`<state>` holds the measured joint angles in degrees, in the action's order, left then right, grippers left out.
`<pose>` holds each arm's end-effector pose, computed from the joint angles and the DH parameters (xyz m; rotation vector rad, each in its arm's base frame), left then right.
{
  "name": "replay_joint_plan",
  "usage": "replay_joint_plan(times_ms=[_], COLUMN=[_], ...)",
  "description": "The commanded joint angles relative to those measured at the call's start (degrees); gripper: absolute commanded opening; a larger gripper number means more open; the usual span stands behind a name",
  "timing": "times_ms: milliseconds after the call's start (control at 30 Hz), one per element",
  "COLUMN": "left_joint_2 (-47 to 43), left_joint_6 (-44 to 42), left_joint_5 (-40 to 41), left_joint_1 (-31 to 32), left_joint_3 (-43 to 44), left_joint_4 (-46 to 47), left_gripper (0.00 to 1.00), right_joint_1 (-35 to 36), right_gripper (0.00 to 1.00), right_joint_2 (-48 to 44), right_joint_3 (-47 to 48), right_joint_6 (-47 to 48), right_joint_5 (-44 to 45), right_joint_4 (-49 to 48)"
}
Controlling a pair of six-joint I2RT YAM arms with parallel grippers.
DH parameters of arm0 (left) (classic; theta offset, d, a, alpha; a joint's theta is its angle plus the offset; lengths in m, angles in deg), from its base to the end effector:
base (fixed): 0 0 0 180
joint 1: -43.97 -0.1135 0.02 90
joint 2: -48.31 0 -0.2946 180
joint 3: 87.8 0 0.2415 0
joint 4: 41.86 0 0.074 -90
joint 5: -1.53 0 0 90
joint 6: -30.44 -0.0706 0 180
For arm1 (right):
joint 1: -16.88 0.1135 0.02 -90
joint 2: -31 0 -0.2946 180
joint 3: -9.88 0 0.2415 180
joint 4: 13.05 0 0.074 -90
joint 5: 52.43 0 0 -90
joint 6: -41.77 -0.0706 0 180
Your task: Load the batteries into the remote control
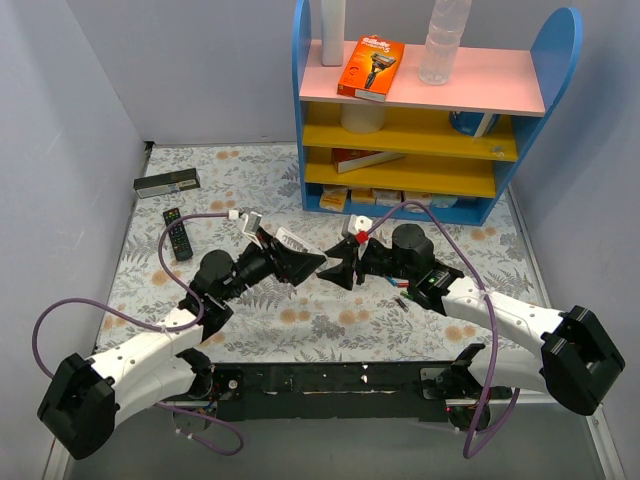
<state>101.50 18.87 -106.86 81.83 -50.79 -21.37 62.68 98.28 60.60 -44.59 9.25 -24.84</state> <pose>0.1569 -0.1502 0.2927 -0.3277 1.7884 -1.7933 0.1666 0.2193 0.3051 -1.0634 1.3716 0.9574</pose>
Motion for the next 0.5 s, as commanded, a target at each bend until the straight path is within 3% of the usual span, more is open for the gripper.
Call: replay_joint_plan(times_ms=[0, 233, 467], left_joint_2=[-2.82, -4.67, -5.81], left_joint_6=[-1.61, -1.71, 0.05], left_joint_5=[1.95, 10.91, 20.67], left_joint_1=[-1.48, -4.82, -6.49], left_joint_3=[3.03, 4.61, 3.03], left_joint_4=[-7.96, -26.23, -34.51], left_gripper=[0.93, 0.96, 0.97], right_joint_1=[-0.54, -1.33, -1.42], right_gripper=[0.01, 0.01, 0.01], right_joint_2=[-1.02, -0.23, 3.64], right_joint_3=[1.46, 1.10, 0.75], right_joint_6=[3.82, 8.49, 10.86], right_joint_5=[1.95, 2.30, 1.07], right_joint_4=[2.35, 8.42, 10.97])
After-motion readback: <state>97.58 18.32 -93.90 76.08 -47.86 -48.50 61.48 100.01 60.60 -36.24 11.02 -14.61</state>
